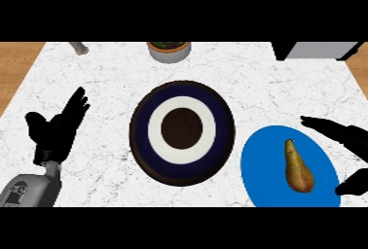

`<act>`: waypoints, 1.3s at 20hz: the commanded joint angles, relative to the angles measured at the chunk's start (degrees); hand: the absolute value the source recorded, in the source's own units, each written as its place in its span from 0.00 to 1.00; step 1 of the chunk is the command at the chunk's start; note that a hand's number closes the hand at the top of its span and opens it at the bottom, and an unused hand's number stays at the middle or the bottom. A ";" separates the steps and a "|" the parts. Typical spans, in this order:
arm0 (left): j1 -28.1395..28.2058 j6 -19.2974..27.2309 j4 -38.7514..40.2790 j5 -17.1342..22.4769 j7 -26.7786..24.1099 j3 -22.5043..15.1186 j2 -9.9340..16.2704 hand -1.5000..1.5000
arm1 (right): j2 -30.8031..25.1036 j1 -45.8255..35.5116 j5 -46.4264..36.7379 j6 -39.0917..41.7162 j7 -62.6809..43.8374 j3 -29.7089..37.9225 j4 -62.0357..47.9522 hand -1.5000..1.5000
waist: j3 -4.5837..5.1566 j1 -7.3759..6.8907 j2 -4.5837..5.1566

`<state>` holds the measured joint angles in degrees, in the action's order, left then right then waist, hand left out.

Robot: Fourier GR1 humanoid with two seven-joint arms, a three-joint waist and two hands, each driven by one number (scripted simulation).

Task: Pick the pear from the plate and place it in the plate

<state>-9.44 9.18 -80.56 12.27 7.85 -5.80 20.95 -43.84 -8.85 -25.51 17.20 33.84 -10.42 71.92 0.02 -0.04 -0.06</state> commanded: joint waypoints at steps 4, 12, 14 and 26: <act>1.63 -2.54 -1.56 -0.05 0.72 1.71 -0.72 0.50 | 1.46 1.07 -9.67 -1.33 -4.75 -1.82 1.14 0.00 | -0.02 -0.01 0.01; 0.09 -3.64 1.23 -2.66 0.41 3.73 -2.02 0.50 | 7.51 -2.51 -16.79 4.39 -12.97 -4.40 2.83 0.00 | -0.01 -0.05 0.05; -0.28 -3.03 0.06 -4.38 0.84 3.12 -4.00 0.50 | 7.34 -2.77 -18.28 5.69 -10.87 -2.77 1.75 0.00 | -0.02 -0.01 0.05; -1.70 -7.77 0.09 -5.58 3.52 8.00 -3.97 0.50 | 13.53 -4.41 -28.74 4.84 -12.23 -0.85 -1.39 0.00 | -0.02 0.01 0.04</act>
<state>-9.77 3.55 -80.72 6.55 9.77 0.49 16.51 -31.76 -12.66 -51.76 20.27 22.84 -11.85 69.77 0.03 -0.08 -0.01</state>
